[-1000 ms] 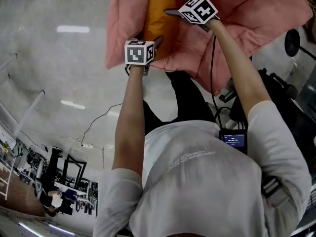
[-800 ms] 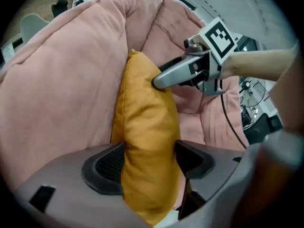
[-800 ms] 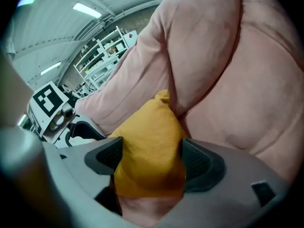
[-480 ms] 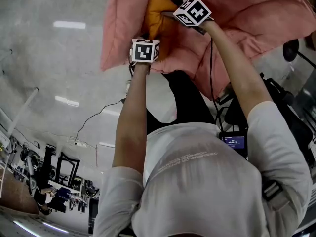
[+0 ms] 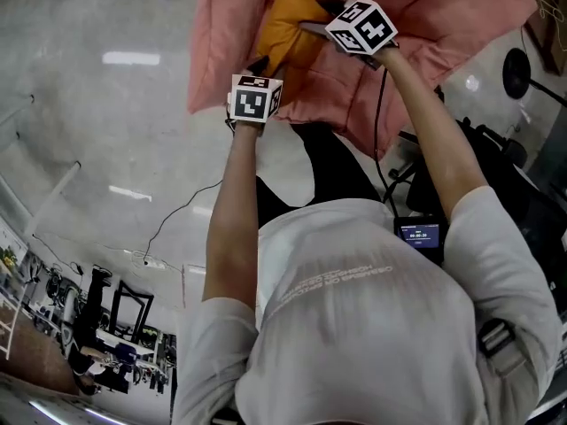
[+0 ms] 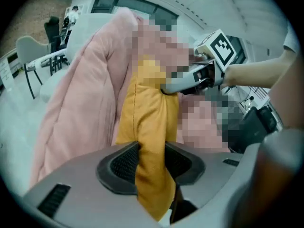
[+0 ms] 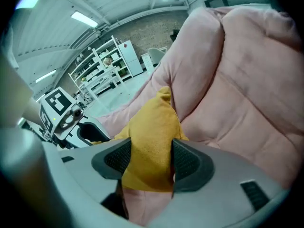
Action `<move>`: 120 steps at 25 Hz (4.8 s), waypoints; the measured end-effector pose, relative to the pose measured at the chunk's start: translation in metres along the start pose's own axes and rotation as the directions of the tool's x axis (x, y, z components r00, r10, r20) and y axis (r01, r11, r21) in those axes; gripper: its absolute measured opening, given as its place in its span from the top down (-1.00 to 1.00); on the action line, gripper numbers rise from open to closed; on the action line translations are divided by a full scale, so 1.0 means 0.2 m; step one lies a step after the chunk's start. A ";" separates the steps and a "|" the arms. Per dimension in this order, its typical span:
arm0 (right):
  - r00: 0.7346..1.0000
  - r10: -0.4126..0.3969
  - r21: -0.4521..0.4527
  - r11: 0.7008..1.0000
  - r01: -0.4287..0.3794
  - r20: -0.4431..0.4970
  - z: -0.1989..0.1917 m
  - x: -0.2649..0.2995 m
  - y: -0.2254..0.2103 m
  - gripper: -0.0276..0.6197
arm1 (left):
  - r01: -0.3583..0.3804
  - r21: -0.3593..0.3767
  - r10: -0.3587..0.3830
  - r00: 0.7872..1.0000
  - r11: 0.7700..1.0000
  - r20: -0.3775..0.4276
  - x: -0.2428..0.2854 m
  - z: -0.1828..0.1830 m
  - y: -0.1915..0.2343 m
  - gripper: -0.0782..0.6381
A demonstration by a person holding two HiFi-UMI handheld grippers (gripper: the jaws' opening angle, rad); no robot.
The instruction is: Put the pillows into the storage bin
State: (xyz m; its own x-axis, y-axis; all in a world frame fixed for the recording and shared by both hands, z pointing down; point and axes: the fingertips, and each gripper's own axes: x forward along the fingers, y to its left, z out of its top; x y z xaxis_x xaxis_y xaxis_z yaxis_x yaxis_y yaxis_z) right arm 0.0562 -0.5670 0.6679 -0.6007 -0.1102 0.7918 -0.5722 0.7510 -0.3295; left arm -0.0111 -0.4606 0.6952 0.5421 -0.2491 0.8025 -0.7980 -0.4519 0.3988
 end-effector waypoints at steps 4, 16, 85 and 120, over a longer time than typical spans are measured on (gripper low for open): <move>0.996 -0.061 0.043 0.997 0.059 0.060 0.10 -0.36 0.02 0.03 | 0.047 0.094 -0.056 0.994 0.994 0.094 -0.19 0.21 -0.17 0.30; 0.889 -0.393 0.227 0.912 0.343 0.234 0.11 -1.27 0.27 0.07 | 0.105 0.531 -0.220 0.963 0.841 0.158 -0.62 0.54 -0.69 0.35; 0.184 -0.806 0.653 -0.569 -0.499 -0.562 -4.96 -0.16 4.84 0.11 | 0.282 0.066 0.149 0.673 -0.957 -0.724 -0.46 -5.04 -2.95 0.42; 0.189 -0.827 0.848 -0.515 0.126 -0.530 -4.25 -1.25 4.33 0.46 | 0.424 0.817 -0.336 0.760 -0.392 -0.556 -0.81 -3.35 -3.17 0.25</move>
State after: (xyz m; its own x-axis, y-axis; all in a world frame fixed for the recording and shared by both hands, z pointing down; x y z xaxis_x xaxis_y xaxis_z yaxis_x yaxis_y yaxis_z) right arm 0.1861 0.6646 0.6221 0.6554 -0.2965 0.6946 -0.2544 -0.9527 -0.1665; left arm 0.2296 0.4398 0.6092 0.5340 0.4388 0.7227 0.7576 -0.6279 -0.1785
